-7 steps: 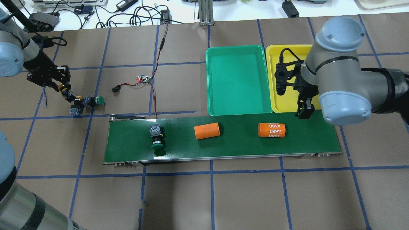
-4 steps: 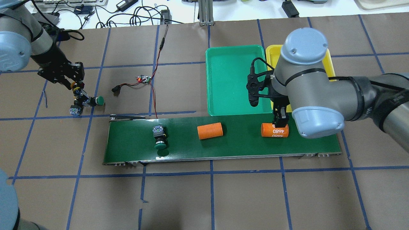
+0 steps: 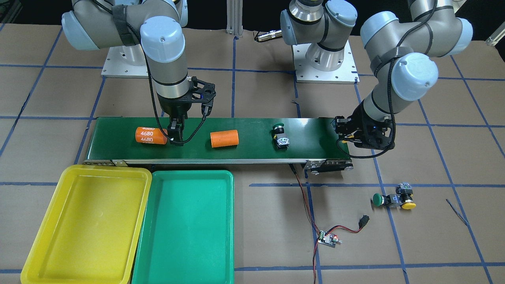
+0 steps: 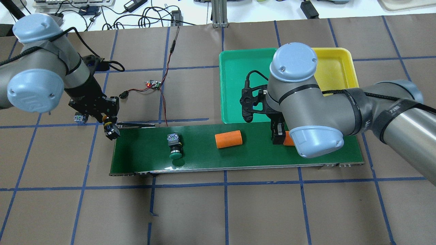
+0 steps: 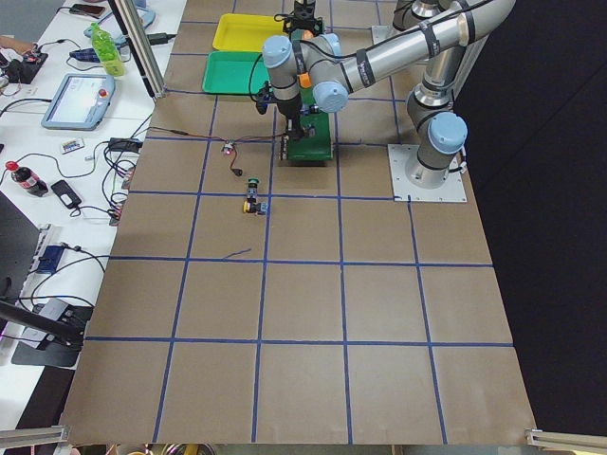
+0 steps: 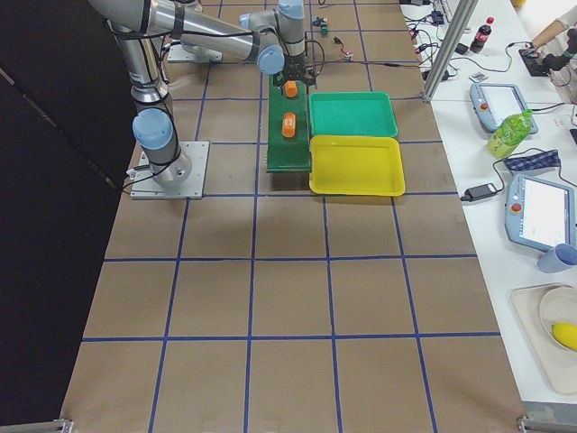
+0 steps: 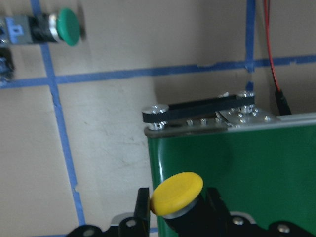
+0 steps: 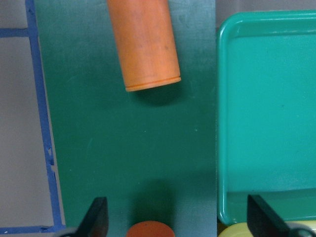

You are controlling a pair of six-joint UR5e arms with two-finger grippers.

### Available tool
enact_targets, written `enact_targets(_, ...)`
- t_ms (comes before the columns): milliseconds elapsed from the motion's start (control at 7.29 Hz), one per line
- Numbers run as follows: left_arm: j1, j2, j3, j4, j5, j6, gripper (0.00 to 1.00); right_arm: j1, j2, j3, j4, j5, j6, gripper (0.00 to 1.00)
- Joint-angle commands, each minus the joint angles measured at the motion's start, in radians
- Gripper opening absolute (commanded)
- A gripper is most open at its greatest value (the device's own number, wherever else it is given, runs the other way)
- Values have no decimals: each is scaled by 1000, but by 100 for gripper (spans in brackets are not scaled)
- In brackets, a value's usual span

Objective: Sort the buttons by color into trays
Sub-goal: 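Place the yellow switch on the belt with left while right grips the cell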

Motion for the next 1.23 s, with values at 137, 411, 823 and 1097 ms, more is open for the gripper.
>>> enact_targets(137, -26, -3, -84, 135, -1, 51, 0, 9, -21, -6, 2, 1, 1, 100)
enact_targets(411, -28, -8, -84, 228, -1, 57, 74, 8, -21, -3, 23, -1, -1, 100)
enact_targets(823, -20, 17, -66, 216, 2, 50, 100, -12, -19, 6, 31, -13, -119, 100)
enact_targets(1097, 24, 23, 27, 187, 10, 53, 100, -65, -40, 17, 34, -18, -194, 100)
